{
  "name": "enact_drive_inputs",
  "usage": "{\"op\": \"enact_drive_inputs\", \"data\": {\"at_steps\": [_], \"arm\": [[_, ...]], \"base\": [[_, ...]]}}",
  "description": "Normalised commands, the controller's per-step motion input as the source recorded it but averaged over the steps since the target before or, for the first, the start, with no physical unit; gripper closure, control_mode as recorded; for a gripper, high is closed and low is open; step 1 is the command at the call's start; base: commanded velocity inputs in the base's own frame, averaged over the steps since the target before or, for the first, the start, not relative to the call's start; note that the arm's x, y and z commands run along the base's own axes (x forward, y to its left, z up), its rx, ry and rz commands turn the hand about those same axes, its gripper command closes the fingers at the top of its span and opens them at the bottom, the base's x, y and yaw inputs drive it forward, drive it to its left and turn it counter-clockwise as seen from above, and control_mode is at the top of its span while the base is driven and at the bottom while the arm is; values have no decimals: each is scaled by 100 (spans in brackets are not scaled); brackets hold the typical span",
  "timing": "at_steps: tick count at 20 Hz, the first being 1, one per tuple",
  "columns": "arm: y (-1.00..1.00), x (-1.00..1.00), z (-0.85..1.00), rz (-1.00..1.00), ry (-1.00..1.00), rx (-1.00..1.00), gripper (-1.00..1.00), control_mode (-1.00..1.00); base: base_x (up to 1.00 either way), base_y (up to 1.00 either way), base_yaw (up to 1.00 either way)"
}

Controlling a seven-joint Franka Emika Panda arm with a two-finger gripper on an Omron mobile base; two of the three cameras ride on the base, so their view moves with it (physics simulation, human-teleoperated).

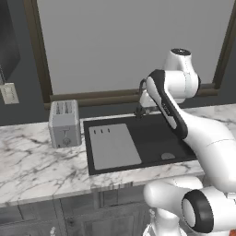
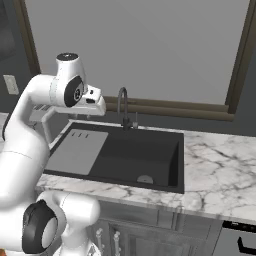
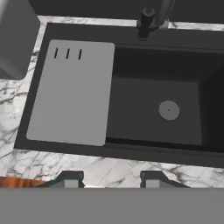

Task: Navigate to the fridge.

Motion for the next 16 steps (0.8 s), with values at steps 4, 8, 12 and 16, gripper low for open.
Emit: {"op": "enact_drive_inputs", "data": {"at_steps": [4, 8, 12, 16], "arm": [[-2, -47, 0, -2, 0, 0, -100, -100], [-3, -100, 0, -3, -5, 0, -100, -100], [-4, -100, 0, -3, -6, 0, -100, -100], [-3, -100, 0, -1, -5, 0, -100, -100]], "base": [[0, 0, 0], [0, 0, 0], [0, 0, 0], [0, 0, 0]]}}
